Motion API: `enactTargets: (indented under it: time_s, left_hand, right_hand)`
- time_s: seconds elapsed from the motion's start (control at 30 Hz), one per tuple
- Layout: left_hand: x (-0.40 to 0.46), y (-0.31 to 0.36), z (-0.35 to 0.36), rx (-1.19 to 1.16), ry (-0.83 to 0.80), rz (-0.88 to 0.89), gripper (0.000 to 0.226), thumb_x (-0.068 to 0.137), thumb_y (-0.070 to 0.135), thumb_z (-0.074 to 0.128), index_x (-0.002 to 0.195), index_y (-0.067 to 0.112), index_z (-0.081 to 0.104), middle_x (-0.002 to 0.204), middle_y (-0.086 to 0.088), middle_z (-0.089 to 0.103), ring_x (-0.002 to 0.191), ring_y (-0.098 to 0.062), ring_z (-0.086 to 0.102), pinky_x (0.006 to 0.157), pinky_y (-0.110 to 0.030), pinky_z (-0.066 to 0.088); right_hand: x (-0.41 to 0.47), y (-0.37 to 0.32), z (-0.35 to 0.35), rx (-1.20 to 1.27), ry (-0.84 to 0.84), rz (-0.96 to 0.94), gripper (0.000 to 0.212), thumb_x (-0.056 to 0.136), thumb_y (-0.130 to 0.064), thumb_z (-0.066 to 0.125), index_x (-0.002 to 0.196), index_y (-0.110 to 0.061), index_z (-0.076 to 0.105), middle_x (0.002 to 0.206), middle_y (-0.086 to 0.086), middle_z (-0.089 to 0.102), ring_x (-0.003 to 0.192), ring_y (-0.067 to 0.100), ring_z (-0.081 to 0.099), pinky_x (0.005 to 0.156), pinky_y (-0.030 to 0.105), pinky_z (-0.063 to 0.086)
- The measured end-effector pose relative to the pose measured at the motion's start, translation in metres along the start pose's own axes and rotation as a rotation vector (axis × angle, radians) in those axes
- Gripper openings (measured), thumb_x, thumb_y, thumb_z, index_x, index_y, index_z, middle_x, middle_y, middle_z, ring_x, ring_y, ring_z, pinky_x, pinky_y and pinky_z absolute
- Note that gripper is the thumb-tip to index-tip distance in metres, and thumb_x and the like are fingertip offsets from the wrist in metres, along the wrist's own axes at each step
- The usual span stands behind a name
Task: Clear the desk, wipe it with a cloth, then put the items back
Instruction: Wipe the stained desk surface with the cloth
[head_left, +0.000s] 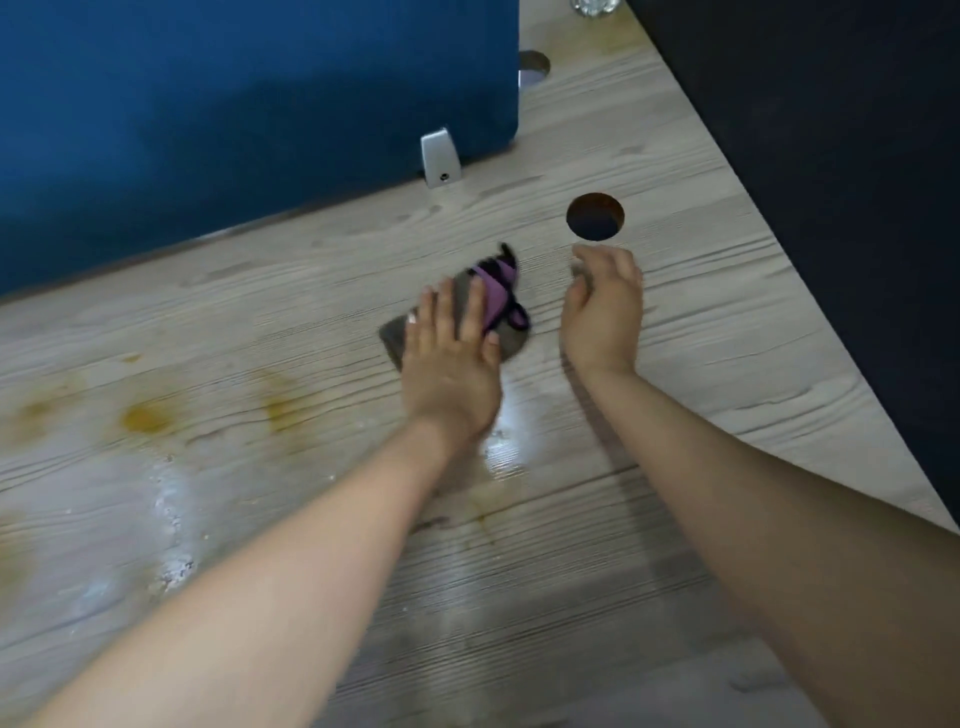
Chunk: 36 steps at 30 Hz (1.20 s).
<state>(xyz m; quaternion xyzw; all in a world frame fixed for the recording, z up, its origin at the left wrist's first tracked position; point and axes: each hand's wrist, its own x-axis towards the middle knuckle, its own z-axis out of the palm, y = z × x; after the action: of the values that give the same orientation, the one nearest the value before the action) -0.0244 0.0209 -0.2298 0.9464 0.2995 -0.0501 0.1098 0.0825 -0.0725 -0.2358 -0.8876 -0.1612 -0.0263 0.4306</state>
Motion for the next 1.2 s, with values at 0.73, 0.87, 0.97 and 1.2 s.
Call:
enactTargets:
  time_s: [0.73, 0.87, 0.97, 1.2]
  left_hand:
    - [-0.04, 0.063, 0.015, 0.016, -0.136, 0.329, 0.057, 0.101, 0.04, 0.017, 0.147, 0.032, -0.015, 0.157, 0.001, -0.018, 0.143, -0.016, -0.02, 0.114, -0.031, -0.014]
    - [-0.013, 0.004, -0.003, 0.048, -0.155, 0.196, 0.056, 0.101, 0.043, 0.017, 0.148, 0.033, -0.012, 0.158, 0.0, -0.015, 0.144, -0.018, -0.016, 0.117, -0.034, -0.009]
    - [-0.005, -0.015, -0.01, 0.023, -0.147, -0.089, 0.057, 0.101, 0.04, 0.015, 0.15, 0.025, -0.009, 0.158, -0.006, -0.014, 0.144, -0.022, -0.015, 0.118, -0.037, -0.008]
    - [-0.072, 0.057, 0.014, -0.01, -0.131, 0.166, 0.056, 0.101, 0.036, 0.015, 0.146, 0.03, -0.018, 0.156, -0.002, -0.022, 0.142, -0.018, -0.024, 0.114, -0.034, -0.014]
  right_hand:
    - [-0.047, 0.055, -0.064, -0.105, -0.058, 0.019, 0.034, 0.089, -0.002, 0.051, 0.122, -0.001, 0.058, 0.125, 0.013, 0.05, 0.114, 0.027, 0.044, 0.097, 0.021, 0.032]
    - [-0.049, 0.055, -0.064, -0.112, -0.062, 0.024, 0.034, 0.091, -0.004, 0.051, 0.124, -0.001, 0.057, 0.127, 0.012, 0.049, 0.115, 0.025, 0.042, 0.096, 0.019, 0.03]
    - [-0.049, 0.056, -0.064, -0.109, -0.067, 0.032, 0.034, 0.093, -0.006, 0.05, 0.126, -0.002, 0.056, 0.129, 0.009, 0.048, 0.117, 0.023, 0.041, 0.095, 0.018, 0.031]
    - [-0.049, 0.054, -0.06, -0.152, -0.048, 0.014, 0.034, 0.092, -0.006, 0.049, 0.125, -0.002, 0.056, 0.129, 0.011, 0.048, 0.116, 0.026, 0.041, 0.1, 0.027, 0.035]
